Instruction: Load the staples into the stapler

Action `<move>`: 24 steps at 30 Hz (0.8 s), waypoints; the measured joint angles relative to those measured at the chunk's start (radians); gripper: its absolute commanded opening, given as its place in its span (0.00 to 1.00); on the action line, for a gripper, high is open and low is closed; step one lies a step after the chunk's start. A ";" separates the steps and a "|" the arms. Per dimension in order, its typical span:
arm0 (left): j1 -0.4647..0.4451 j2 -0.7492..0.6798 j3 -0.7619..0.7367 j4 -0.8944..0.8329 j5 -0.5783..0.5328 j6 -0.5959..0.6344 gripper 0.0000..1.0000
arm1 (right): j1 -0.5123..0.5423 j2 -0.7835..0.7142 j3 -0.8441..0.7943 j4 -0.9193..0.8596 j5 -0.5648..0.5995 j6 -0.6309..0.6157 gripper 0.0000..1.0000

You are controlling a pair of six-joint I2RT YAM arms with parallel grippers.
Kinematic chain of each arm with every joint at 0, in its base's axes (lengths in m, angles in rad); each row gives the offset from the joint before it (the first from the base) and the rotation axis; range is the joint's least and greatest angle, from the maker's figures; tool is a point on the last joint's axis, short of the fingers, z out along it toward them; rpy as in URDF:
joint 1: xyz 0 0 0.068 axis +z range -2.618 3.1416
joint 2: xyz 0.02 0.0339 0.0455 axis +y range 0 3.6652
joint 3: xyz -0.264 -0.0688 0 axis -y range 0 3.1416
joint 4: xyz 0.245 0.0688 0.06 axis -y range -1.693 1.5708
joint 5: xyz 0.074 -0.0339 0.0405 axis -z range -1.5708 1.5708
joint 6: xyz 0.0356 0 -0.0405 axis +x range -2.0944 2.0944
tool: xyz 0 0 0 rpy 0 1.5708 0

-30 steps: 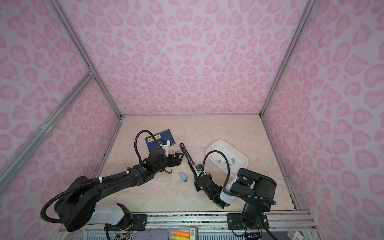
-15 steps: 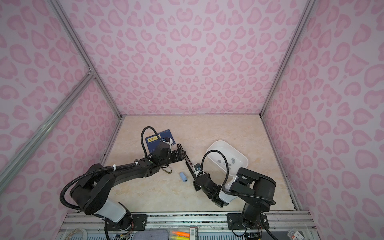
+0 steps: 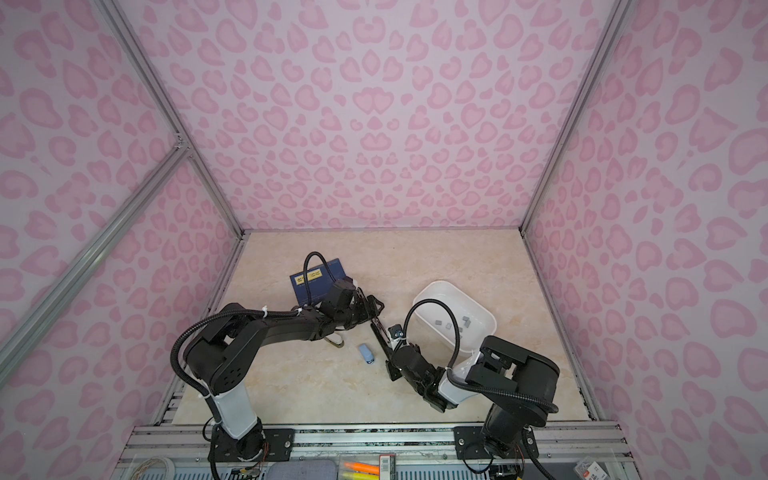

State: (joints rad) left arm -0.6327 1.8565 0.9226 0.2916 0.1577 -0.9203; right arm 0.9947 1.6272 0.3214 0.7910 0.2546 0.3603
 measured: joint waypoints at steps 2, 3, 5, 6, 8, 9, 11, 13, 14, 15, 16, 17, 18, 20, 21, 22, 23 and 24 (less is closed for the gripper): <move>0.011 0.027 0.016 0.034 0.015 -0.005 0.87 | -0.002 0.007 0.000 0.005 0.002 0.010 0.10; 0.017 0.039 0.022 0.048 0.019 -0.006 0.87 | -0.002 0.010 -0.001 0.012 0.003 0.015 0.10; 0.034 0.063 0.037 0.080 0.028 -0.006 0.87 | -0.002 0.015 -0.004 0.023 0.003 0.015 0.09; 0.048 0.075 0.046 0.093 0.040 -0.006 0.86 | -0.002 0.016 -0.005 0.027 0.003 0.019 0.08; 0.074 0.086 0.054 0.106 0.078 -0.017 0.86 | -0.003 0.019 -0.005 0.032 0.002 0.025 0.08; 0.087 0.088 0.058 0.112 0.078 -0.005 0.86 | -0.002 0.019 -0.008 0.035 -0.003 0.022 0.08; 0.113 0.087 0.065 0.101 0.075 0.010 0.86 | 0.001 0.023 -0.016 0.055 -0.014 0.020 0.08; 0.122 0.082 0.079 0.080 0.059 0.038 0.85 | 0.002 0.027 -0.024 0.072 -0.019 0.014 0.08; 0.121 0.074 0.083 0.072 0.061 0.051 0.84 | 0.002 0.027 -0.025 0.077 -0.019 0.014 0.08; 0.120 0.063 0.088 0.068 0.067 0.064 0.83 | 0.002 0.027 -0.026 0.079 -0.019 0.014 0.08; 0.120 0.051 0.095 0.069 0.075 0.080 0.82 | 0.002 0.027 -0.026 0.079 -0.018 0.019 0.08; 0.119 0.038 0.101 0.074 0.085 0.092 0.81 | 0.002 0.027 -0.026 0.080 -0.017 0.021 0.08; 0.119 0.027 0.103 0.082 0.095 0.108 0.79 | 0.002 0.027 -0.026 0.080 -0.017 0.020 0.08; 0.118 0.010 0.103 0.108 0.120 0.134 0.77 | 0.002 0.027 -0.026 0.080 -0.017 0.016 0.08; 0.117 0.003 0.101 0.119 0.130 0.141 0.76 | 0.002 0.028 -0.026 0.080 -0.017 0.016 0.08; 0.113 -0.004 0.095 0.134 0.141 0.157 0.75 | 0.003 0.029 -0.026 0.083 -0.016 0.016 0.08; 0.108 -0.013 0.087 0.147 0.151 0.167 0.74 | 0.003 0.030 -0.027 0.086 -0.016 0.013 0.08; 0.102 -0.021 0.077 0.158 0.161 0.177 0.73 | 0.003 0.031 -0.027 0.087 -0.016 0.013 0.08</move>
State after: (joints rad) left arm -0.5308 1.8359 1.0000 0.4500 0.3187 -0.7437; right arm 0.9977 1.6577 0.2943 0.8776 0.2390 0.3737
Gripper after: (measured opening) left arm 0.747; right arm 0.167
